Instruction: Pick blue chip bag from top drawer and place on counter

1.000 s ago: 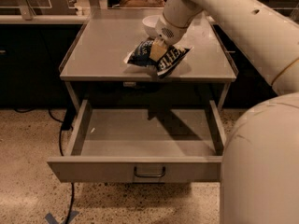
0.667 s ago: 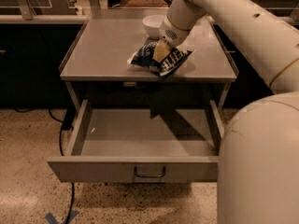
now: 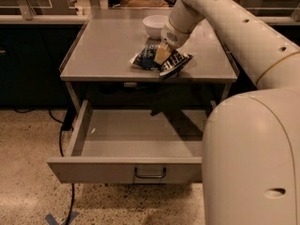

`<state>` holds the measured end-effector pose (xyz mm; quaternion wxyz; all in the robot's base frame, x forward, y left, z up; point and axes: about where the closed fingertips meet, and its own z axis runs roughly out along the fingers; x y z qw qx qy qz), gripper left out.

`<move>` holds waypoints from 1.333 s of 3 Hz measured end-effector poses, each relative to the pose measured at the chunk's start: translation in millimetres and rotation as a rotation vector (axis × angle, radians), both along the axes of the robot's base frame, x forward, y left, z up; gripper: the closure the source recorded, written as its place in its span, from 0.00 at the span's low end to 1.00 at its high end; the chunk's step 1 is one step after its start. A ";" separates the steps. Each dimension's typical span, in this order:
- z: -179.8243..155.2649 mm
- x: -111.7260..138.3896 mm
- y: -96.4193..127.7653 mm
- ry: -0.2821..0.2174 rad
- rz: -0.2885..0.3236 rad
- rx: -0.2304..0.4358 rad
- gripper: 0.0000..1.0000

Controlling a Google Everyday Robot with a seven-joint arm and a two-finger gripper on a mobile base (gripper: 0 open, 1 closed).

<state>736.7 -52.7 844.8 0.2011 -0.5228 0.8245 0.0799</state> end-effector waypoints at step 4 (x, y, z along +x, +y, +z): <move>-2.6 4.0 0.5 0.026 -0.001 -0.001 0.36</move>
Offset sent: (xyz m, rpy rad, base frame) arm 0.0071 -0.0051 0.0029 -0.0026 0.0332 -0.0149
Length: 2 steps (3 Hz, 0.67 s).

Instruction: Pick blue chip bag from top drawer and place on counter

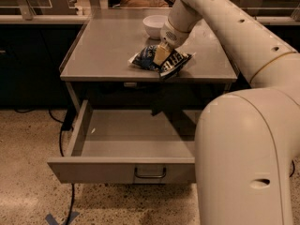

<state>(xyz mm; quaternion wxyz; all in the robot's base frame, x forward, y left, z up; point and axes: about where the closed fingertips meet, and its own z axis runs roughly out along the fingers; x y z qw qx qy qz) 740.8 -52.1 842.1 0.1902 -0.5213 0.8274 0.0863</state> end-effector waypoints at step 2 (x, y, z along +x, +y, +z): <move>-0.2 0.1 0.1 0.000 0.000 0.000 0.00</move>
Offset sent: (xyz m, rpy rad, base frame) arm 0.0000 0.0000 0.0000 0.0000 0.0000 0.0000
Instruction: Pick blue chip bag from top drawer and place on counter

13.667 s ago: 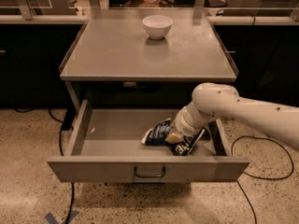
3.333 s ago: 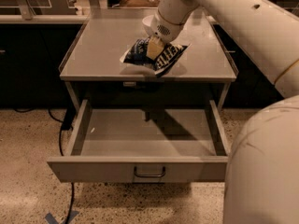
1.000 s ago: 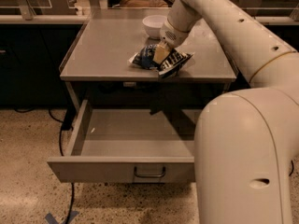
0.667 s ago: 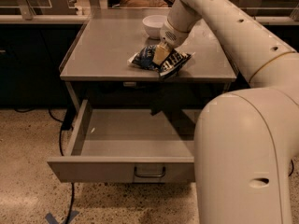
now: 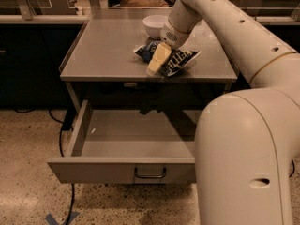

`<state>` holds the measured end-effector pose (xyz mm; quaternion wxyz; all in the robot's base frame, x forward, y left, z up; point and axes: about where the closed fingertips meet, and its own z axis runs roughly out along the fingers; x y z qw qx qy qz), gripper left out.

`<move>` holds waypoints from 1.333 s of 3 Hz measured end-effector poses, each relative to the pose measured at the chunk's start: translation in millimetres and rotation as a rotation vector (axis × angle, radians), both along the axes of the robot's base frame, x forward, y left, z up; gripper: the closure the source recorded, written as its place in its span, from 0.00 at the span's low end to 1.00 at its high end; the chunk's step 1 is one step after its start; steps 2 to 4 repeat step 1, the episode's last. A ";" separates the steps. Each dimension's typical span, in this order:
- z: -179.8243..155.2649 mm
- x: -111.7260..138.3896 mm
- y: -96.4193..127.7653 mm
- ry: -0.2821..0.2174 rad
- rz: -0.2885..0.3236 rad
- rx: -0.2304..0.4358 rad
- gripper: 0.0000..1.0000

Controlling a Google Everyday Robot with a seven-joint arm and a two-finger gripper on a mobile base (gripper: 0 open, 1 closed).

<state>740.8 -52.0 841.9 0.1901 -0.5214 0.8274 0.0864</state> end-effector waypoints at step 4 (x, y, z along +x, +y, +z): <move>0.0 0.0 0.0 0.000 0.000 0.000 0.00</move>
Offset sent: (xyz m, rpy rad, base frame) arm 0.0000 0.0000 0.0000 0.0000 0.0000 0.0000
